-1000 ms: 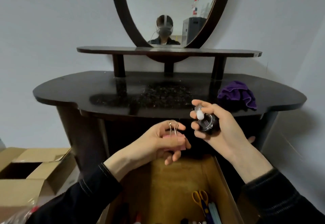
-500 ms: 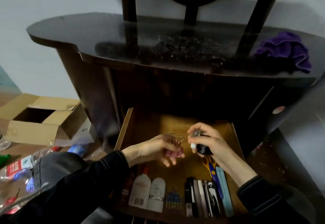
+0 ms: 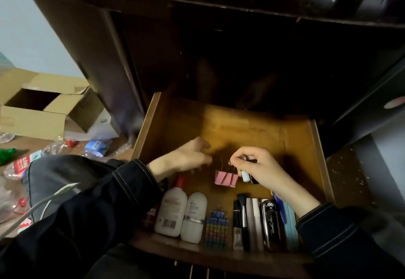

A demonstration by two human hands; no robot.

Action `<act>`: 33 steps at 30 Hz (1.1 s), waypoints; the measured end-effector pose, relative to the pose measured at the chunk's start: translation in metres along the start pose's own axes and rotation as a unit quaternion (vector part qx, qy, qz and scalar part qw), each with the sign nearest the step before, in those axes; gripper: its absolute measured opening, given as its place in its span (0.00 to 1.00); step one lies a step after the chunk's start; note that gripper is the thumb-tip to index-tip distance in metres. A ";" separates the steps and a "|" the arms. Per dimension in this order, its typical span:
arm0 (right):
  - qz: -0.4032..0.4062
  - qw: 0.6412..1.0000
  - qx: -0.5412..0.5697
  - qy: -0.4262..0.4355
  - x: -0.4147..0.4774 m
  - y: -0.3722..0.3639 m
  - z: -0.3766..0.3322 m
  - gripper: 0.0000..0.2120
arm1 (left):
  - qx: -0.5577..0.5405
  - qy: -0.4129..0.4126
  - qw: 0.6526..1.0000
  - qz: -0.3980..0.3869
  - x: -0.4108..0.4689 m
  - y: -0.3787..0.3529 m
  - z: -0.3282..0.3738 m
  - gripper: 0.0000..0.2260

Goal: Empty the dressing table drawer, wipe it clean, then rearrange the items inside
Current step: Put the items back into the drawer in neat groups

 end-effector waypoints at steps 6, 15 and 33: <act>-0.035 0.997 -0.047 -0.059 0.009 -0.026 0.017 0.06 | -0.069 -0.044 0.993 0.086 0.001 0.013 0.001 0.07; -0.046 0.990 -0.094 -0.092 0.009 -0.037 0.029 0.06 | -0.045 -0.055 0.995 0.076 0.001 0.010 0.004 0.07; -0.067 0.983 -0.092 -0.146 0.006 -0.042 0.035 0.10 | -0.037 -0.052 0.995 0.080 -0.004 0.010 0.008 0.08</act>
Point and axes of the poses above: each hand's wrist, its own x-axis towards the middle knuckle, its own y-axis out of the back of the hand, z = x × y, the point moved 5 cm from there along x, towards the middle knuckle, and after that the axes turned 15 degrees about -z, right-handed, at the moved point
